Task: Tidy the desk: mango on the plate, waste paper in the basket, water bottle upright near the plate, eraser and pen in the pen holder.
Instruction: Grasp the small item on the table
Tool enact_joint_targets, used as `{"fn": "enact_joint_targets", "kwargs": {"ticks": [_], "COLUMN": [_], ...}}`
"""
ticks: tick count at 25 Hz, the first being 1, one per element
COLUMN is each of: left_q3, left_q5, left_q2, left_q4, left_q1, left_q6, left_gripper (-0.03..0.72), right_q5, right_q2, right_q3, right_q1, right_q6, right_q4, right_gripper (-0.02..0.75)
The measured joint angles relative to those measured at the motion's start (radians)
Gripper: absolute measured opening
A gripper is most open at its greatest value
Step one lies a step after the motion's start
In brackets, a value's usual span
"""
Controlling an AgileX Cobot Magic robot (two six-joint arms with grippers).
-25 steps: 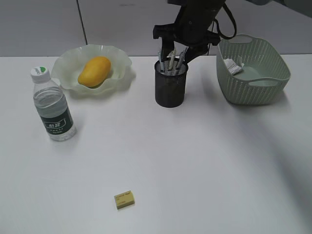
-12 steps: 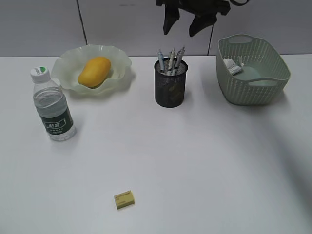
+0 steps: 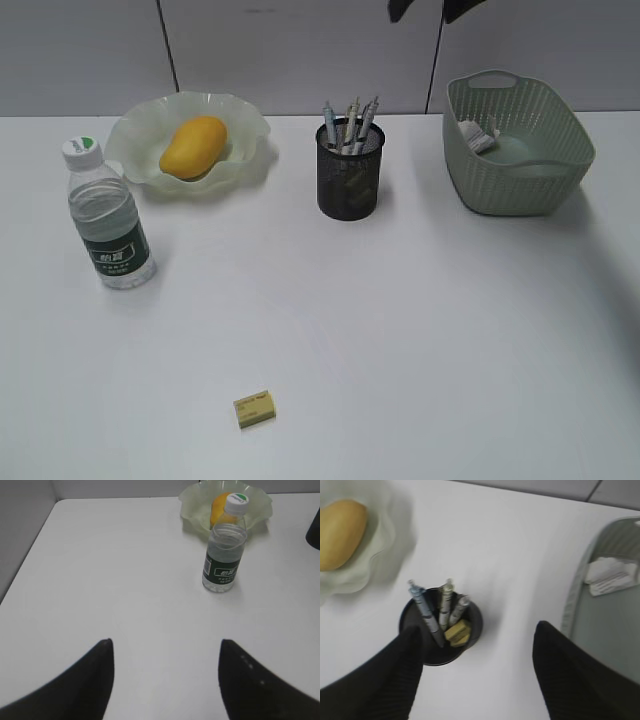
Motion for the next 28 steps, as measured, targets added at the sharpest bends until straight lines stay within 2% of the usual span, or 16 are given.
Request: {"fn": "enact_joint_targets", "kwargs": {"ticks": [8, 14, 17, 28], "left_q3": [0.0, 0.0, 0.0, 0.0], "left_q5": [0.0, 0.0, 0.0, 0.0], "left_q2": [0.0, 0.0, 0.0, 0.0], "left_q4": [0.0, 0.0, 0.0, 0.0], "left_q1": [0.0, 0.0, 0.0, 0.0], "left_q6": [0.0, 0.0, 0.0, 0.0], "left_gripper": [0.498, 0.498, 0.498, 0.498], "right_q5": [0.001, 0.001, 0.001, 0.001], "right_q2": [-0.05, -0.115, -0.211, -0.744], "right_q3": [0.0, 0.048, 0.194, 0.931], "right_q1": [-0.183, -0.203, -0.199, -0.199], "right_q6": [-0.038, -0.092, -0.138, -0.136], "right_q4": [-0.018, -0.017, -0.014, -0.044], "right_gripper": [0.54, 0.54, 0.54, 0.54]}}
